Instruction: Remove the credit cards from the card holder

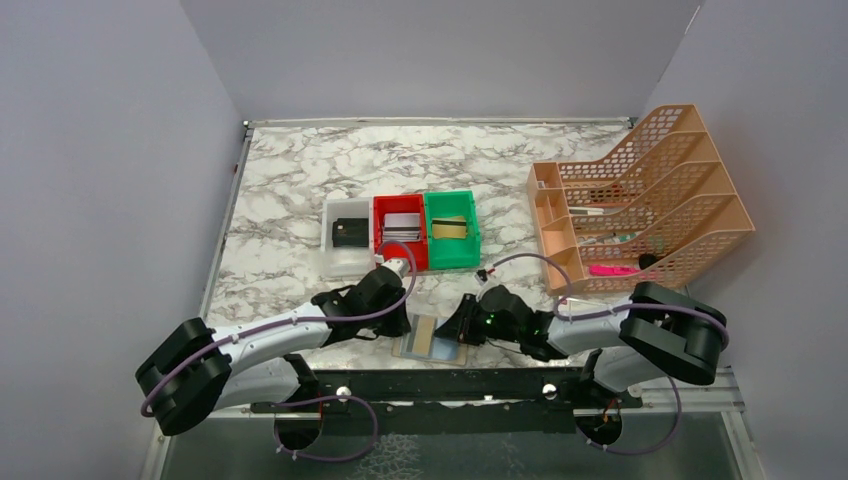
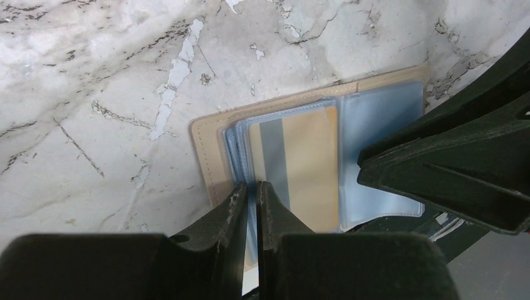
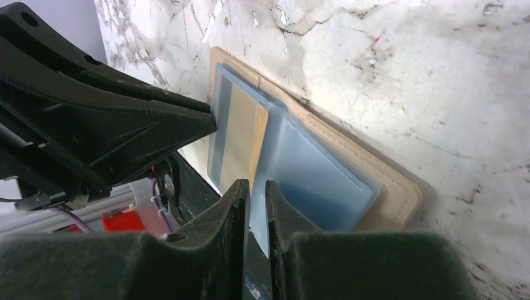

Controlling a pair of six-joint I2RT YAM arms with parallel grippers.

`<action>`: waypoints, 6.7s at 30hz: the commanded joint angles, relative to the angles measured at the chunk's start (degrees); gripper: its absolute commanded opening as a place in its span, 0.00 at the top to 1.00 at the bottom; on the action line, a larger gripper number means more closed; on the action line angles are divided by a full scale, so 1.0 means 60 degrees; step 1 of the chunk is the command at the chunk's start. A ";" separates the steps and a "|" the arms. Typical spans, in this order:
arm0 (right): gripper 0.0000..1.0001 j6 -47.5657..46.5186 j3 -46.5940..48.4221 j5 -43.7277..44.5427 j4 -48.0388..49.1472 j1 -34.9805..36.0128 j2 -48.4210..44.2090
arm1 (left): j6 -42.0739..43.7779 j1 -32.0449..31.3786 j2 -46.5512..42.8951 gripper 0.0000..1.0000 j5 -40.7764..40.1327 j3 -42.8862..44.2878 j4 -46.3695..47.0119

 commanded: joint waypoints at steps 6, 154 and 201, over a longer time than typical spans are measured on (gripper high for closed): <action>0.75 0.0255 0.0562 -0.0704 0.1081 -0.0075 0.1425 | -0.0099 0.0045 -0.0072 0.86 0.0052 -0.0168 -0.0049; 0.89 -0.0345 -0.0302 -0.3562 0.3529 -0.1790 0.2798 | -0.0586 -0.0072 0.0336 0.74 -0.0440 -0.0906 -0.0084; 0.47 -0.3847 0.5929 0.4145 -0.7571 0.2176 0.2303 | -0.1723 0.2739 -0.3720 0.19 -0.3165 -0.0562 -0.2326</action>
